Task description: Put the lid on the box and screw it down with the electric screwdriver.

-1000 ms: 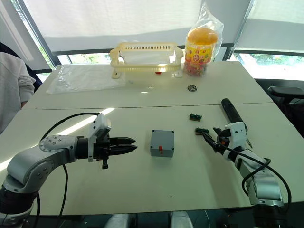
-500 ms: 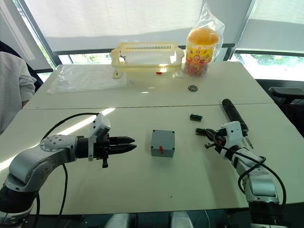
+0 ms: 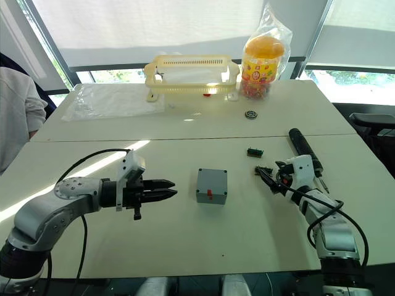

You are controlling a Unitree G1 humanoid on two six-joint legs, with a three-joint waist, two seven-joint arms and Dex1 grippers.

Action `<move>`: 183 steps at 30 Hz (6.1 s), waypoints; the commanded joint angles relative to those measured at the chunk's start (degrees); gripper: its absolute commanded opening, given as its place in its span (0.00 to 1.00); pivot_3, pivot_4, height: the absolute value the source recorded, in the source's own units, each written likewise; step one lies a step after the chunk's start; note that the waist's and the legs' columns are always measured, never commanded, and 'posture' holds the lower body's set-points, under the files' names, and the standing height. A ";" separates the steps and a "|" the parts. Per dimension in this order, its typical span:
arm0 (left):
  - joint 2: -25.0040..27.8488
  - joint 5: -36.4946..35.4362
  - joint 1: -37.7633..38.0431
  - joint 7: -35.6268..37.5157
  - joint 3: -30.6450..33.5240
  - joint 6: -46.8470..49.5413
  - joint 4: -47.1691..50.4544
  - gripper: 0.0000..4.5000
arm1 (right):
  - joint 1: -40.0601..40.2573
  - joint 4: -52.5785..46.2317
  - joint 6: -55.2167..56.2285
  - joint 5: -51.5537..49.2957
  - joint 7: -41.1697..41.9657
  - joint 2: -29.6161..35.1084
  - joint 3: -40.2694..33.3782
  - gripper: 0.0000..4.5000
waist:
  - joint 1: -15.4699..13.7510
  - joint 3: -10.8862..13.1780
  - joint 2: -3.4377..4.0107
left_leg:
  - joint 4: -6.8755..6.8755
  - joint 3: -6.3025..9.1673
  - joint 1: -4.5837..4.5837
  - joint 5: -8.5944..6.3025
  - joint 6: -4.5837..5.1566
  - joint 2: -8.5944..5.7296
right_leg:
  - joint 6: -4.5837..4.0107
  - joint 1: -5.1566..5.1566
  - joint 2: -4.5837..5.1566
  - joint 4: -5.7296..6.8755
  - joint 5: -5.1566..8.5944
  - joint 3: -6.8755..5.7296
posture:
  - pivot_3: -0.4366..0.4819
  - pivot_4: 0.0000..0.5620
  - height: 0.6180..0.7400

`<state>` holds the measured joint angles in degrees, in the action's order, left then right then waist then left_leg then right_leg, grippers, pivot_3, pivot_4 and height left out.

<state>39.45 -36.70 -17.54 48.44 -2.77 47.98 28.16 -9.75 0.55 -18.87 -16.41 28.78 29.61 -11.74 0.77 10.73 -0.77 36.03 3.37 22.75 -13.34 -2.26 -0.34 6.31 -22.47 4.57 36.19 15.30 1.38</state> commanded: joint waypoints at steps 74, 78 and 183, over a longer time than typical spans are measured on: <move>6.42 1.36 -4.76 7.93 0.65 -4.19 -3.12 0.25 | -1.23 -21.67 -8.03 -2.68 5.28 0.76 11.62 0.01 | 0.01 0.06 0.07 | 0.01 0.06 0.18 0.00 0.01 0.03 | 0.12 -0.18 -0.03 0.01 -0.07 -0.06 | 0.48 0.27 1.00; 6.29 1.42 -4.82 7.54 0.51 -4.20 -3.20 0.25 | -1.74 -20.53 -7.25 -1.94 5.22 0.30 11.86 0.01 | 0.01 0.06 0.07 | 0.01 0.06 0.18 0.00 0.01 0.03 | 0.12 -0.17 -0.03 0.01 -0.07 -0.07 | 0.48 0.27 1.00; -7.10 3.45 -11.65 6.51 -2.16 -10.06 -8.43 0.25 | -51.55 43.59 -39.23 5.58 26.19 32.14 25.78 0.99 | 1.78 0.13 0.40 | 0.11 -0.16 0.56 -0.02 0.04 0.00 | 0.22 -0.65 0.00 0.10 -0.15 0.04 | 0.48 0.27 1.00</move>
<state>32.03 -32.96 -29.33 56.08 -6.30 38.19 17.15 -57.95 38.94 -60.95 -14.36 53.93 62.06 13.00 2.55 10.86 -0.37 36.12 3.23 23.39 -13.35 -2.23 -0.34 6.54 -23.24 4.57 36.32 15.14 1.42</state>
